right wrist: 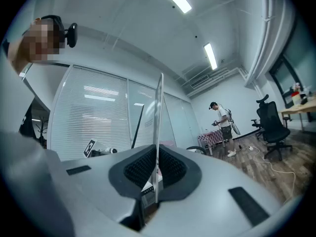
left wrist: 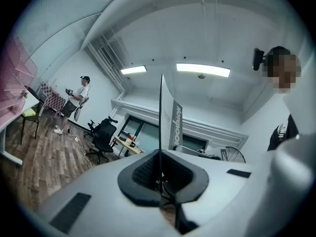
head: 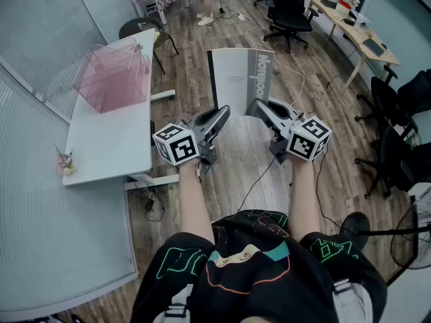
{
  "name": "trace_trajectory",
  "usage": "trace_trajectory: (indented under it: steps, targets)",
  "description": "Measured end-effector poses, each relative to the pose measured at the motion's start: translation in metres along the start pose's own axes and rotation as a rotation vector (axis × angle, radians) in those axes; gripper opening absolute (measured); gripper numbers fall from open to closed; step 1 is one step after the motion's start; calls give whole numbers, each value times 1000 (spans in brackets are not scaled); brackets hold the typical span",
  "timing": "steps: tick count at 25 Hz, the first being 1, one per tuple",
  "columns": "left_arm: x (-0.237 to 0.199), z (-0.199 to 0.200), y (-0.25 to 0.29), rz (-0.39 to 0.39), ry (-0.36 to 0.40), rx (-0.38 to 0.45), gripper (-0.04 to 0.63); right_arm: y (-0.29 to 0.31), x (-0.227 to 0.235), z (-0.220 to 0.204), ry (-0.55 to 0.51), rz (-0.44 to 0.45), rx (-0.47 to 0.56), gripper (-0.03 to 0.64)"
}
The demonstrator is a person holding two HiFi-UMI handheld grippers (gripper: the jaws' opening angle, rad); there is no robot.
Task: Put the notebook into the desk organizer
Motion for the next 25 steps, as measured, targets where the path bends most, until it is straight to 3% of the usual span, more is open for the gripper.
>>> trace_trajectory:
  steps: [13, 21, 25]
  targets:
    - [11, -11, 34, -16, 5, 5, 2, -26, 22, 7, -19, -28, -7, 17]
    - [-12, -17, 19, 1, 12, -16, 2, -8, 19, -16, -23, -47, -11, 21]
    - [-2, -9, 59, -18, 32, -46, 2, -28, 49, 3, -7, -70, -3, 21]
Point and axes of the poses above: the fingertips, and each gripper's own axes: y forward along the fingers, x to its right, z out of its top, the point moved 9 cm from there along -y, backward along the fingers, and after that the axes turned 2 degrees about -x, right-handed, at the moved point
